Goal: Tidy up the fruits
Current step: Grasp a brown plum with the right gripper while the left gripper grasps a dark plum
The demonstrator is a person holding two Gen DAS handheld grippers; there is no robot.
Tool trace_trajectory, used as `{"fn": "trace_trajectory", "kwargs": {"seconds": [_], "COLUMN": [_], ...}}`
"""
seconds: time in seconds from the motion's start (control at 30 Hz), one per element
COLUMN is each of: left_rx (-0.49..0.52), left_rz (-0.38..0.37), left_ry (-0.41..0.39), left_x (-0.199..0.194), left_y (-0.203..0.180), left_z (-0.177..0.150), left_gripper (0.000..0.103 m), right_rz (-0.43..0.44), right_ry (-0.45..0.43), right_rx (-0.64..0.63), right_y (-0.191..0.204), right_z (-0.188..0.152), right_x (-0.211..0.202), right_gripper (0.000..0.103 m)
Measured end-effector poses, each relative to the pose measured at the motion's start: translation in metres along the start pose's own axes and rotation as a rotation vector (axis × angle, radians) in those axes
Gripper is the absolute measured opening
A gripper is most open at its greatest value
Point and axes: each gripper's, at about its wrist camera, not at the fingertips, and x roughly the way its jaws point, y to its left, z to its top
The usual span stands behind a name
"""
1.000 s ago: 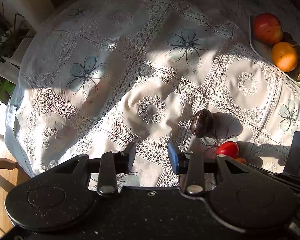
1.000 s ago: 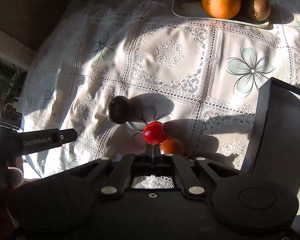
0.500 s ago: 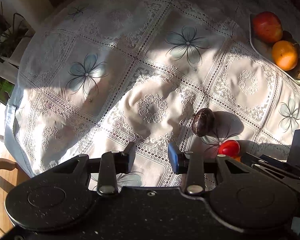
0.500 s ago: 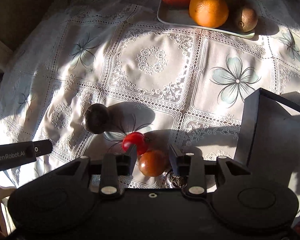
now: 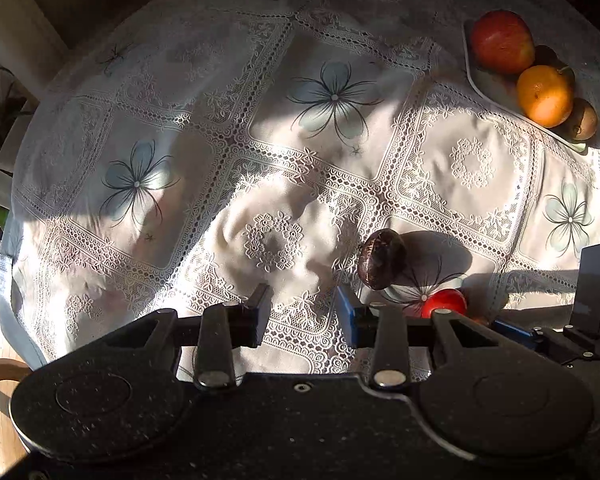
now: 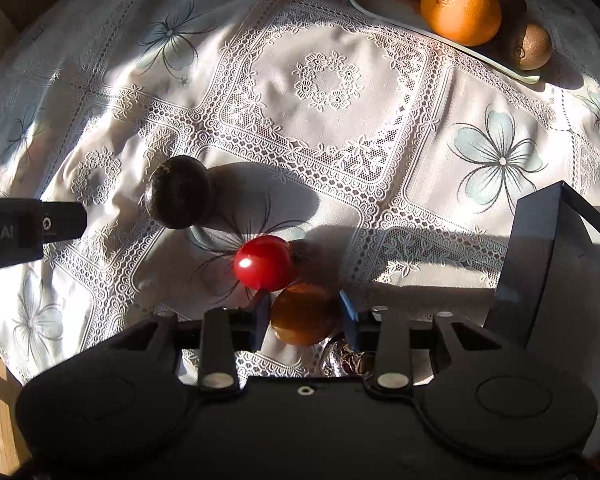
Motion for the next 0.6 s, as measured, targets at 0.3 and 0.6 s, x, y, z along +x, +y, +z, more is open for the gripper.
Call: {"fn": "trace_trajectory", "kwargs": {"seconds": [0.3,0.6], "left_rx": [0.033,0.074], "left_rz": [-0.015,-0.004], "left_ry": [-0.042,-0.023], "left_x": [0.018,0.038], "left_y": [-0.024,-0.044], "left_z": [0.011,0.013], "left_gripper": [0.046,0.048], "right_rz": [0.078,0.08], "right_ry": [-0.1,-0.156], "right_rx": [0.078,0.133], "right_y": [-0.026,-0.049], "right_z": [0.004,0.007], "right_x": [-0.048,-0.075], "right_gripper": [0.038,0.038]}}
